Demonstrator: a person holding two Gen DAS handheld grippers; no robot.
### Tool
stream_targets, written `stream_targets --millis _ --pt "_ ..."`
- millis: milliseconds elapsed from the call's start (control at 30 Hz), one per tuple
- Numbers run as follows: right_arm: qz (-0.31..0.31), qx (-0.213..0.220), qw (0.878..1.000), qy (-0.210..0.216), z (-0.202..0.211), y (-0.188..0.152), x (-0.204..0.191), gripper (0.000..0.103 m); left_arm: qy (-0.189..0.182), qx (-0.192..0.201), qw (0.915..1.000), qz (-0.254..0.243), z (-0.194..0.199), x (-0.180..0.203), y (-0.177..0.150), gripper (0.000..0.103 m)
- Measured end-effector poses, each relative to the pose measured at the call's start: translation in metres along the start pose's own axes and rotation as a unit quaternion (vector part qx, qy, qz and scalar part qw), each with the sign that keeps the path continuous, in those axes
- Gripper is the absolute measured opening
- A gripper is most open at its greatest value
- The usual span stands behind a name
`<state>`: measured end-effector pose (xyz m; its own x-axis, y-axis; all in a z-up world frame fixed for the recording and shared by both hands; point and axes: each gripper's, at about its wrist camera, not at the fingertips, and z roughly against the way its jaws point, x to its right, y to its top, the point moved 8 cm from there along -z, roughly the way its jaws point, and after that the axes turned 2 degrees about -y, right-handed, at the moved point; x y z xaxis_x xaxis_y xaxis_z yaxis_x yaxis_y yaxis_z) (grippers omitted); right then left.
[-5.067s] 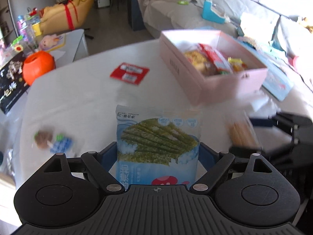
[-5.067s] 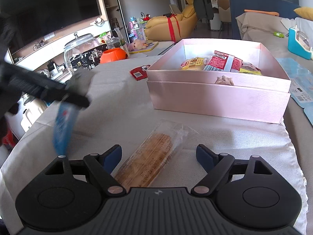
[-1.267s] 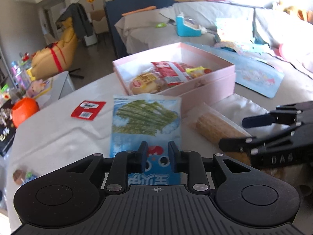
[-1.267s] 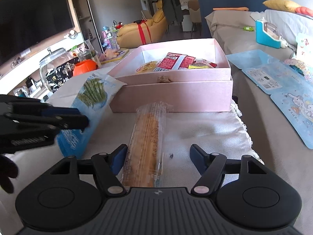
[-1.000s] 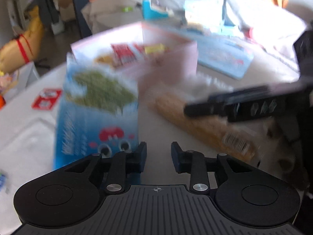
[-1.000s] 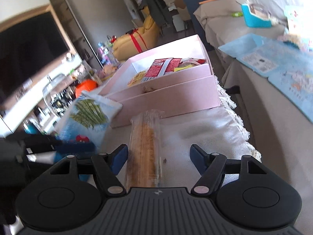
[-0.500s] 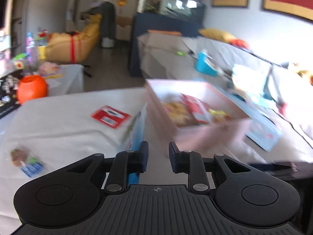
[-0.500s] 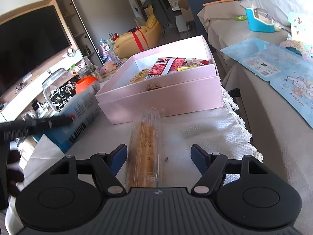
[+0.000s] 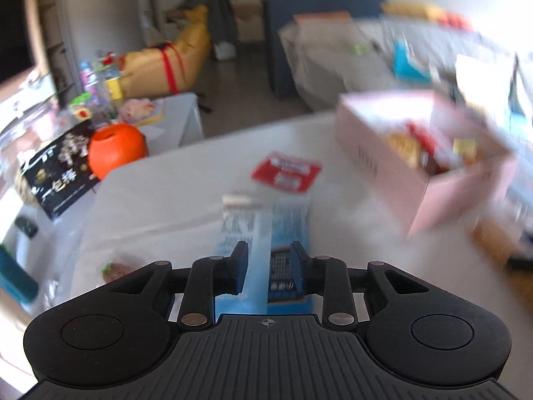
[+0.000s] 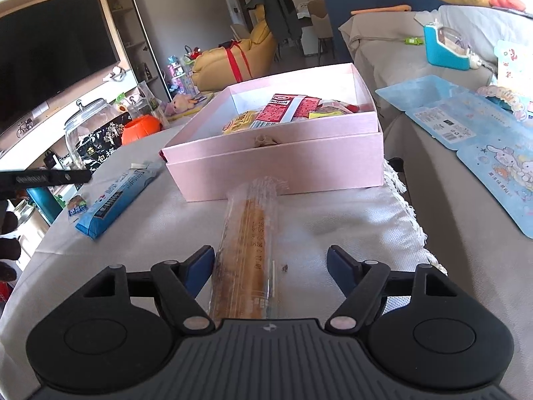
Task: Organize snacks
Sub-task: 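Lift the blue bag with the left tool while the right lifts the bread-stick packet, then carry both packets over the pink box and open both tools to release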
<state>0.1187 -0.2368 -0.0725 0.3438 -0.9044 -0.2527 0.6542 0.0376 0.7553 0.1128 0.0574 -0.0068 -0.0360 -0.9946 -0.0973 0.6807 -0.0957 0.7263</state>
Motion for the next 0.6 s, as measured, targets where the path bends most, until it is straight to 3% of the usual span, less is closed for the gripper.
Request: stream_targets --millis 67,167,233,300,400,467,500,567,600 --pt "0.000 0.000 1.000 0.000 0.000 0.000 0.000 0.075 -0.019 -0.031 0.9993 -0.011 -0.018 0.007 -0.009 0.033" --pt "0.001 0.000 1.000 0.000 0.001 0.000 -0.001 0.075 -0.039 -0.044 0.9980 -0.024 -0.029 0.017 -0.008 0.050" --pt "0.000 0.000 1.000 0.000 0.000 0.000 -0.001 0.076 -0.056 -0.058 0.9963 -0.030 -0.032 0.023 -0.007 0.072" --pt "0.001 0.000 1.000 0.001 0.000 -0.001 -0.002 0.076 -0.081 -0.066 0.9943 -0.022 -0.033 0.025 -0.007 0.081" --pt "0.000 0.000 1.000 0.002 0.000 -0.001 -0.002 0.076 -0.075 -0.042 0.9962 -0.016 -0.029 0.017 -0.002 0.078" --pt "0.000 0.000 1.000 0.002 0.000 -0.001 -0.003 0.076 -0.022 -0.023 0.9992 -0.026 -0.029 0.002 0.004 0.076" --pt "0.001 0.000 1.000 0.002 0.000 -0.001 -0.003 0.077 -0.001 -0.029 0.9992 -0.026 -0.034 -0.007 0.003 0.076" --pt "0.005 -0.002 1.000 0.003 -0.001 -0.001 -0.004 0.079 -0.010 -0.056 0.9984 -0.005 -0.047 -0.019 0.000 0.079" --pt "0.009 -0.003 1.000 0.003 -0.001 -0.001 -0.006 0.081 -0.017 -0.067 0.9976 0.005 -0.053 -0.023 -0.002 0.087"
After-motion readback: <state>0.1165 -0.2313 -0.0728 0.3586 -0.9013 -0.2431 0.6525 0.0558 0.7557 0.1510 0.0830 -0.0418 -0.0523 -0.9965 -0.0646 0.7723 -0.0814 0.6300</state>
